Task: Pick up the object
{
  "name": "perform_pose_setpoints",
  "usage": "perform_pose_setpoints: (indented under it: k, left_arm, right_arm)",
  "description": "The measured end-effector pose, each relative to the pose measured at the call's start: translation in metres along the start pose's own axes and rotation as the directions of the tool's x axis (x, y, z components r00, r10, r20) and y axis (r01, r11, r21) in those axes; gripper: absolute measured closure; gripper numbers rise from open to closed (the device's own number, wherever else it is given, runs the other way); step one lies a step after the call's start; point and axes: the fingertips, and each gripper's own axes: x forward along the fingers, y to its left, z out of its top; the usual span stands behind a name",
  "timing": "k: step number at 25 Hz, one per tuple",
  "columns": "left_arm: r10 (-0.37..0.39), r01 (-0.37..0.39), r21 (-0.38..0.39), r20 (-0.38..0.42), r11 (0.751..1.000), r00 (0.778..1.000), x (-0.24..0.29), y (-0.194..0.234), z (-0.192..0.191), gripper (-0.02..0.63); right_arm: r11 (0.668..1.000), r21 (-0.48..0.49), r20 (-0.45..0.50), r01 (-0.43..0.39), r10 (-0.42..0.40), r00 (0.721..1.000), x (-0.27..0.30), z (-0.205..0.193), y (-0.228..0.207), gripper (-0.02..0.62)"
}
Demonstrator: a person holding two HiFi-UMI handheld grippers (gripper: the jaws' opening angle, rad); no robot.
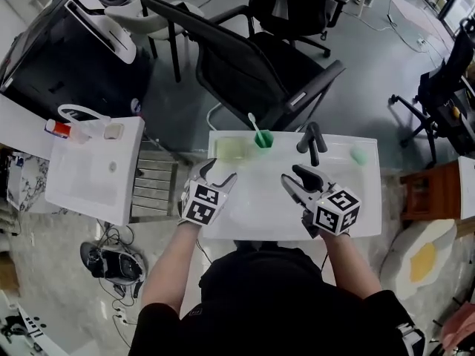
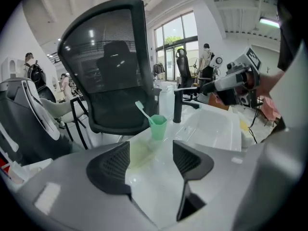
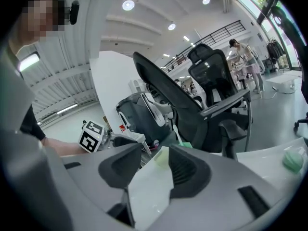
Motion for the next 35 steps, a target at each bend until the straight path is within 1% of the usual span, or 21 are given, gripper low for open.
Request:
perform_pose_setpoints:
  k: [3,6,9,12,16,19,22,24,26,29,32,35]
  left_arm:
    - [-0.031,0.033,0.039,-0.049,0.999,0.998,0.022,0.002,-0.008,0.319]
    - [-0.069,0.073,0.043,-0.089,0.996,0.994,0.046,0.004,-0.017,0.319]
    - [-0.092,0.102,0.072,-0.136,0.992,0.986,0.071,0.007,-0.028,0.319]
    - [-0.091,0.116,0.128,-0.181,0.985,0.979,0.093,0.008,-0.039,0.319]
    - [-0.090,0.145,0.212,-0.251,0.966,0.964,0.118,0.005,-0.058,0.321]
    - [-0.076,0.149,0.240,-0.288,0.959,0.954,0.133,0.006,-0.069,0.326]
    - [-0.060,0.145,0.253,-0.317,0.957,0.947,0.143,0.007,-0.080,0.351]
    - [-0.056,0.145,0.251,-0.329,0.957,0.943,0.148,0.007,-0.086,0.364]
    - [-0.045,0.134,0.258,-0.323,0.957,0.945,0.151,0.006,-0.086,0.367]
    - [-0.019,0.119,0.303,-0.313,0.946,0.949,0.154,0.004,-0.084,0.368]
    - [-0.002,0.109,0.325,-0.312,0.939,0.950,0.156,0.002,-0.083,0.374]
    - [0.008,0.102,0.345,-0.304,0.933,0.953,0.157,-0.001,-0.082,0.404]
  right_arm:
    - [1.000,0.006,-0.001,0.009,-0.009,1.000,0.005,0.001,-0.004,0.440]
    - [1.000,0.014,-0.019,0.006,-0.006,1.000,0.010,-0.006,-0.004,0.440]
    - [0.999,0.030,-0.045,0.011,-0.009,0.999,0.013,-0.017,-0.004,0.440]
    - [0.999,0.043,-0.068,0.016,-0.013,0.998,0.016,-0.028,-0.005,0.440]
    - [0.998,0.051,-0.082,0.029,-0.025,0.996,0.015,-0.035,-0.009,0.440]
    - [0.997,0.057,-0.079,0.042,-0.037,0.996,0.012,-0.036,-0.012,0.440]
    - [0.996,0.063,-0.074,0.060,-0.055,0.996,0.006,-0.036,-0.016,0.440]
    - [0.995,0.068,-0.070,0.072,-0.068,0.995,0.002,-0.036,-0.018,0.440]
    - [0.994,0.072,-0.070,0.084,-0.079,0.994,-0.003,-0.037,-0.021,0.440]
    - [0.992,0.079,-0.069,0.102,-0.097,0.993,-0.011,-0.038,-0.025,0.440]
    - [0.990,0.084,-0.066,0.113,-0.108,0.992,-0.016,-0.038,-0.026,0.440]
    - [0.989,0.085,-0.064,0.118,-0.112,0.992,-0.020,-0.040,-0.025,0.442]
